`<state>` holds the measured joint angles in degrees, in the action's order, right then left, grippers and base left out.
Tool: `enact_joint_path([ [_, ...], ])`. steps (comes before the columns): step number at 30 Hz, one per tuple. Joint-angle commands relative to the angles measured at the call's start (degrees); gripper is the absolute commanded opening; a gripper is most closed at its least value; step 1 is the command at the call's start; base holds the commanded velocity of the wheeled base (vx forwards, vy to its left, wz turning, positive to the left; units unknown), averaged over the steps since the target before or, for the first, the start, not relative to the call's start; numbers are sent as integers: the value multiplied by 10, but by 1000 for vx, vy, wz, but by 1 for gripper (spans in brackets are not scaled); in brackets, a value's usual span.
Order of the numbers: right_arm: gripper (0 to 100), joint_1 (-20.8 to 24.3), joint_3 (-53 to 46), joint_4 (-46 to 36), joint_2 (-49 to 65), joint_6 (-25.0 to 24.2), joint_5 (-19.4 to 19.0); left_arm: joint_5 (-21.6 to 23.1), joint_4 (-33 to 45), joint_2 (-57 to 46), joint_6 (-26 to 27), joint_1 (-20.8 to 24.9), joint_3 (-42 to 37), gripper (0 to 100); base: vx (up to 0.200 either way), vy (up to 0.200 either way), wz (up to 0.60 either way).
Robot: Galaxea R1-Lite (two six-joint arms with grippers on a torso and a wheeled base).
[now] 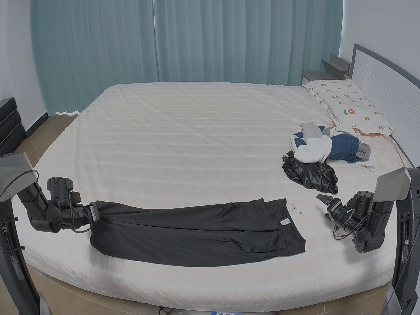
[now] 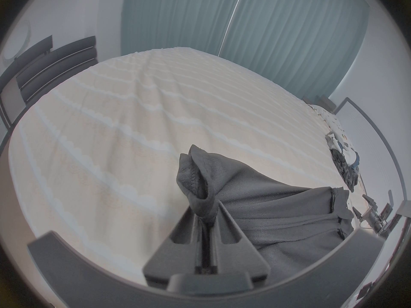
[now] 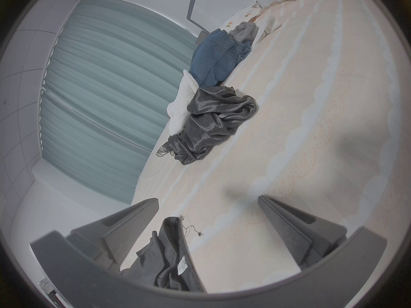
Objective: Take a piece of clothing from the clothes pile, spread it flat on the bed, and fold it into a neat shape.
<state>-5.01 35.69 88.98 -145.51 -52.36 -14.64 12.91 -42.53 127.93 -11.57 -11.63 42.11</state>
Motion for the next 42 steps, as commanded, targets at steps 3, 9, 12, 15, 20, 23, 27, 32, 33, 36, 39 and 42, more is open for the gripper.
enact_joint_path([
  [3, 100, 0, 0, 8, 0, 0, 0, 23, 8, -17, -1, -41, 2, 0, 0, 0, 0],
  [9, 100, 0, 0, 8, 0, 0, -1, 38, 25, -17, 0, -70, 10, 0, 0, 0, 0],
  [12, 100, 0, 0, 8, 0, 0, -1, 39, 26, -15, -1, -72, 14, 0, 0, 0, 0],
  [15, 100, 0, 0, 8, 0, 0, -1, 38, 27, -14, -5, -70, 16, 0, 0, 0, 0],
  [20, 100, 0, 1, 8, 0, 0, -1, 38, 34, -14, -6, -67, 18, 0, 0, 0, 0],
  [23, 100, 0, 1, 8, -1, 0, -1, 38, 34, -13, -6, -67, 18, 0, 0, 0, 0],
  [27, 100, 0, 1, 8, -1, 1, -1, 37, 34, -12, -6, -67, 19, 0, -150, 0, 0],
  [32, 100, 0, 1, 8, -1, 1, -1, 37, 32, -13, -6, -67, 20, 0, -120, 0, 0],
  [33, 100, 0, 1, 8, 0, 1, -1, 38, 33, -14, -6, -67, 22, 0, 0, 0, 0],
  [36, 100, 0, 1, 8, -1, 1, -1, 37, 34, -15, -10, -66, 31, 0, 0, 0, 0],
  [39, 100, 0, 1, 8, -1, 1, -1, 35, 36, -14, -27, -63, 40, 0, 0, 0, 0],
  [42, 100, 0, 1, 8, -1, 1, -1, 29, 43, -15, -68, -45, 53, 0, 0, 0, 0],
])
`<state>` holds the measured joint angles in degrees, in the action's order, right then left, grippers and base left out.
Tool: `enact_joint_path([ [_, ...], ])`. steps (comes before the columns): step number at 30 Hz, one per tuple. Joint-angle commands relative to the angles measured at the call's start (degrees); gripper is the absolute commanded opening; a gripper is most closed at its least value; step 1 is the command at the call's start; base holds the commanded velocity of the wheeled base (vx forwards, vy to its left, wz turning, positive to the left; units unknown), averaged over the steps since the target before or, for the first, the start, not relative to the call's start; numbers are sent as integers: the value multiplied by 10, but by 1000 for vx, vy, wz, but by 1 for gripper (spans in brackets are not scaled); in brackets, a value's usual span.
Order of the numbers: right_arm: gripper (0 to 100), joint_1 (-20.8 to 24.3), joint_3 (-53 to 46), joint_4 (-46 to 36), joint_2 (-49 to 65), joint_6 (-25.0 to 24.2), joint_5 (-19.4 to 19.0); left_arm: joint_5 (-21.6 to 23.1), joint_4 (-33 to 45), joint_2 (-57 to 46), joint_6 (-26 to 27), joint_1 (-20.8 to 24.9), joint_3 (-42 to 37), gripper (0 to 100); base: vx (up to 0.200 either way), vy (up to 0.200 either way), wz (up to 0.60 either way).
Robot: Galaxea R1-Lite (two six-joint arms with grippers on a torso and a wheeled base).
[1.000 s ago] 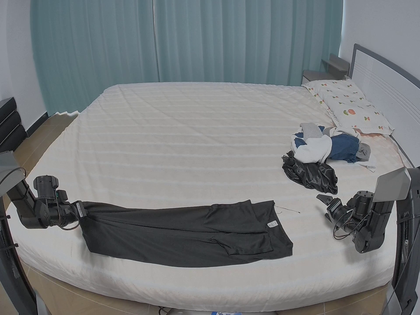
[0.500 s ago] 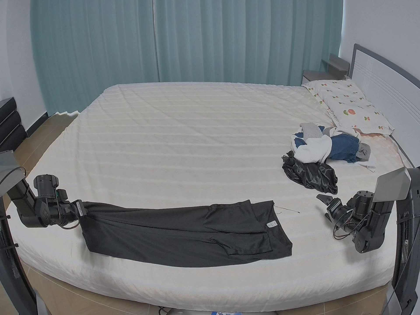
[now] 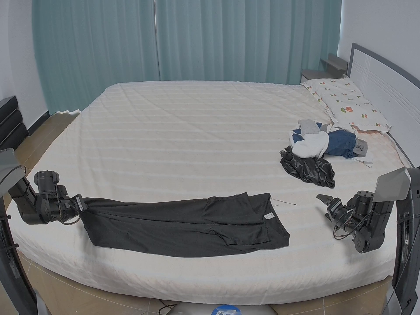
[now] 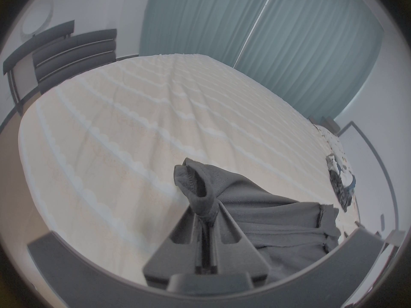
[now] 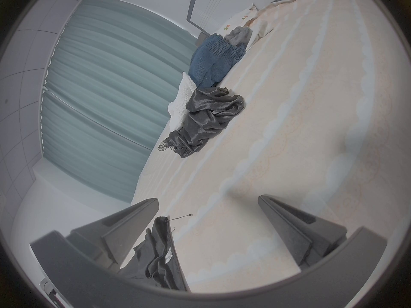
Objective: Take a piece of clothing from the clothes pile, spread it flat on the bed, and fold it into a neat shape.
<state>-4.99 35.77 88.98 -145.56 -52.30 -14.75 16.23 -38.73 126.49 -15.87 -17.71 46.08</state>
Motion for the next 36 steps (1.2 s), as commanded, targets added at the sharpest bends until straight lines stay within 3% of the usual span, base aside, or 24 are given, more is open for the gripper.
enact_joint_path([
  [1, 100, 0, 0, 8, -1, 0, 0, -5, 12, -2, -31, 21, 16, 0, 0, 0, 0],
  [6, 100, 0, 0, 8, -1, 0, 0, -25, 71, -14, -36, 45, 40, 0, 0, 0, 0],
  [14, 100, 0, 0, 8, -1, 0, 0, -54, 109, -62, -87, 103, 45, 0, 0, -200, 0],
  [20, 100, 0, 1, 8, -2, 5, -1, -117, 184, -105, -116, 182, 58, 0, 0, -200, 0],
  [28, 100, 0, 3, 8, -2, 7, -1, -162, 270, -114, -159, 273, 115, 0, 0, -200, 0],
  [33, 100, 1, 3, 8, -2, 7, 0, -172, 318, -107, -215, 326, 173, 0, 0, -200, 0],
  [36, 100, 1, 3, 8, -2, 7, -1, -171, 341, -101, -220, 341, 197, 0, 0, -200, 0],
])
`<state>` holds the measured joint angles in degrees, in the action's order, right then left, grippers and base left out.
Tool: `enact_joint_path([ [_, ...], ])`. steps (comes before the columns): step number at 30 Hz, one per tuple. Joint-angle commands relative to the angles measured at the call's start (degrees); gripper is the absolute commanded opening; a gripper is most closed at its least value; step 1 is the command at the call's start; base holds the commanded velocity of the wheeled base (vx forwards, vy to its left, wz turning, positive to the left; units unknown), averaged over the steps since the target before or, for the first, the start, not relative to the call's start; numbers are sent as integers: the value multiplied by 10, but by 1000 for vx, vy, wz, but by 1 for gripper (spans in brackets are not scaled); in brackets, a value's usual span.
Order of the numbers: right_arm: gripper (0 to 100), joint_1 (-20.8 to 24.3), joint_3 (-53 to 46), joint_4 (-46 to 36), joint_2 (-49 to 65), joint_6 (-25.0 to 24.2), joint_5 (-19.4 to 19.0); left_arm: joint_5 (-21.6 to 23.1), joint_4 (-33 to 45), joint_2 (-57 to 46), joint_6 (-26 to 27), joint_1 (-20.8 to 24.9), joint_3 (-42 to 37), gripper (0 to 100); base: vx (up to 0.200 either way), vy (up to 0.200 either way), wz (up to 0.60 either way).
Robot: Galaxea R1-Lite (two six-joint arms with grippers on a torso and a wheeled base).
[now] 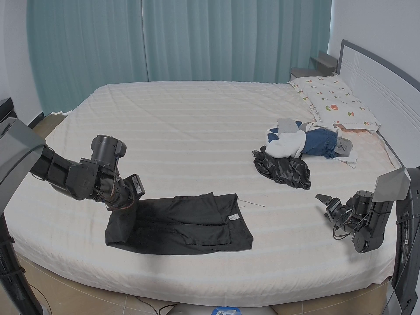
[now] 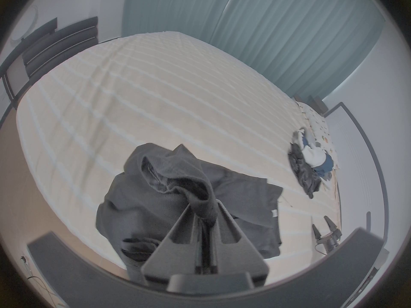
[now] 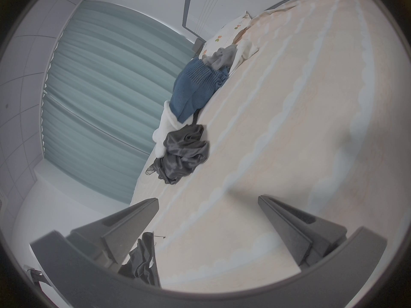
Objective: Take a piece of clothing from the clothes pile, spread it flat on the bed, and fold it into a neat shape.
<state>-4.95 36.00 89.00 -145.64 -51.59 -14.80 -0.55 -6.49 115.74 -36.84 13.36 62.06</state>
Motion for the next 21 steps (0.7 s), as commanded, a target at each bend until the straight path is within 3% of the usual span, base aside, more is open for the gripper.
enact_joint_path([
  [1, 100, 0, 0, 7, -2, 0, 0, -3, 43, 25, -17, 48, 65, 0, 0, -200, 0],
  [6, 100, 0, 0, 7, -4, 1, 0, -5, 57, 80, -41, 72, 127, 0, 0, -200, 0],
  [21, 100, 0, 1, 6, -5, 9, 0, -9, 116, 186, -102, 130, 268, 0, 0, 0, 0],
])
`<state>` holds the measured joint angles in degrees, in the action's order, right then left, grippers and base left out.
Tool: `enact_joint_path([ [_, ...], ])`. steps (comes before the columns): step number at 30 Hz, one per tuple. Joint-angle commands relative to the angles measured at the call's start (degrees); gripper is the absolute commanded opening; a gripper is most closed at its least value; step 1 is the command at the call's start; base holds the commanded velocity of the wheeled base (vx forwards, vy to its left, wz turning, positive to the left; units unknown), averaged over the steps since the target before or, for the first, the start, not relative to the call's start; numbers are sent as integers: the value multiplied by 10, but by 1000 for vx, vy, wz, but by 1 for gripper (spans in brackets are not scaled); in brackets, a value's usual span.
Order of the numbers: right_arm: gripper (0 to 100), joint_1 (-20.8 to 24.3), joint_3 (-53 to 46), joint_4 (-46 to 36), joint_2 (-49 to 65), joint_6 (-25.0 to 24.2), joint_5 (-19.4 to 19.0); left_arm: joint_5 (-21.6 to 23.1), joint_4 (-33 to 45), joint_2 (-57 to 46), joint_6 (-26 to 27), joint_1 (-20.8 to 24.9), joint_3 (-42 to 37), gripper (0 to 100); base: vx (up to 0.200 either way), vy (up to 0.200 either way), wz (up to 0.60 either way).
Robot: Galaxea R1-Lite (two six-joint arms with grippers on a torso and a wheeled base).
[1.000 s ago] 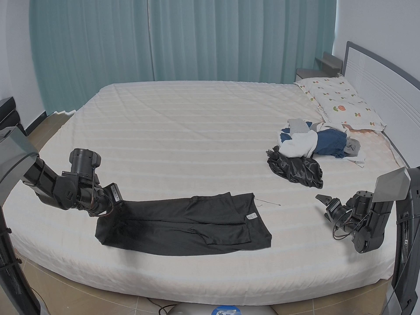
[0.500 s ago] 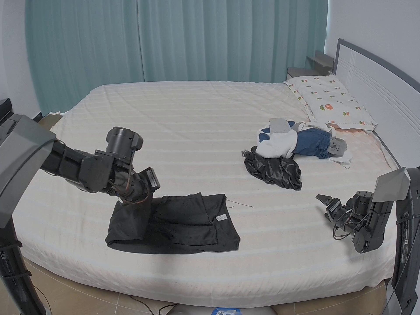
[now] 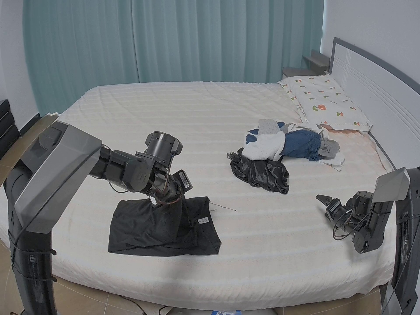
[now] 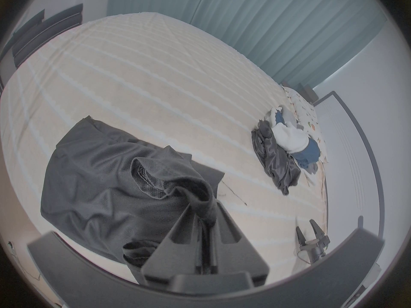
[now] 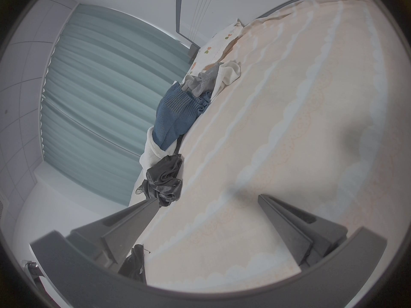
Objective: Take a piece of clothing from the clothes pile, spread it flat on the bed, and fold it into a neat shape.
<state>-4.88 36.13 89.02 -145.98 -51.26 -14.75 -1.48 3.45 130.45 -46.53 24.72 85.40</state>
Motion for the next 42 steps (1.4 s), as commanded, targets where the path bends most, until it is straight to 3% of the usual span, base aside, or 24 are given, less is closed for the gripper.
enact_joint_path([
  [1, 100, 0, 0, 6, -3, 8, -1, 0, 24, 44, -6, 20, 43, 0, 0, 0, 0],
  [6, 100, 0, 1, 7, -5, 10, 0, 2, 33, 60, -32, 26, 73, 0, 0, 0, 0],
  [7, 100, 0, 1, 7, -4, 9, 0, 2, 32, 60, -39, 28, 76, 100, 0, 0, 0],
  [14, 100, 0, -2, 7, -4, 10, 0, 2, 33, 53, -59, 26, 58, 100, 0, 0, 0],
  [19, 100, 0, -2, 7, -4, 10, 0, 18, 27, -2, -70, 10, -7, 100, 0, 0, 0],
  [24, 100, 0, -2, 7, -4, 9, 0, 64, 18, -50, -72, -23, -109, 100, 0, 0, 0],
  [31, 100, 0, -3, 7, -4, 10, 1, 115, -128, -114, -80, -82, -290, 100, 0, 0, 0],
  [36, 100, 0, -4, 7, -4, 10, 1, 119, -167, -119, -81, -100, -342, 100, 0, 0, 0],
  [42, 100, 0, -4, 7, -4, 9, 2, 157, -213, -120, -95, -115, -382, 100, 0, 0, 0],
])
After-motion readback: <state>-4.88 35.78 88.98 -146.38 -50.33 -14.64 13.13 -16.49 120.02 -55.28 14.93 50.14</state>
